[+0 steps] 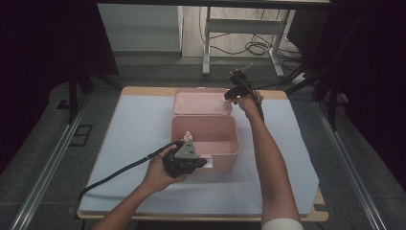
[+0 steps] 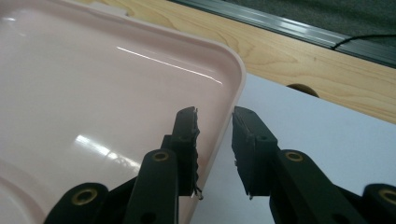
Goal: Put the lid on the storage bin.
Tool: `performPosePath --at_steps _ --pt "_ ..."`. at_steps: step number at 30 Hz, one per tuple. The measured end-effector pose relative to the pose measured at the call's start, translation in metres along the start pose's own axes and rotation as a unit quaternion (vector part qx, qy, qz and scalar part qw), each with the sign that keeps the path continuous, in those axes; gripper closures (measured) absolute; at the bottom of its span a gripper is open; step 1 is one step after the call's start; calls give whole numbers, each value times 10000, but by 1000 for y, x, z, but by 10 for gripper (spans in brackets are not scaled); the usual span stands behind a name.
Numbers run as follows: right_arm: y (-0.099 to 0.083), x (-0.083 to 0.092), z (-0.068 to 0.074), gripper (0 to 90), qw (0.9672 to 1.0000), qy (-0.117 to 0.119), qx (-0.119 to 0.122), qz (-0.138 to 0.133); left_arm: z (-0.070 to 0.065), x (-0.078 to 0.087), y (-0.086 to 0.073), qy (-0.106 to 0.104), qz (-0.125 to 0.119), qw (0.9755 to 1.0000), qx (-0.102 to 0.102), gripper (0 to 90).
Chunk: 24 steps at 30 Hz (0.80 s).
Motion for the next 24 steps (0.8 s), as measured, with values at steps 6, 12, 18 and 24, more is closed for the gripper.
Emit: performPosePath --at_steps 6,12,18,24 --pt "-3 -6 -1 747 9999 18 -75 131 1 1 0 -6 46 10000 -59 900" --pt "-2 -4 0 780 9998 -43 -152 134 1 1 0 -9 45 10000 -54 900" --pt "0 1 3 801 9998 -123 -175 15 1 1 -1 -9 52 10000 -52 900" --pt "3 6 7 816 9995 -267 -121 -99 0 0 0 -15 7 10000 -2 900"
Point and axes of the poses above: each handheld gripper's, and its own axes: x roughly backward along the jaws, y roughly out of its top, z roughly to its left, the point moved 6 cm from there along -x, roughly forward along the jaws, and after that the axes turned 6 degrees about y, right-handed, at the moved point
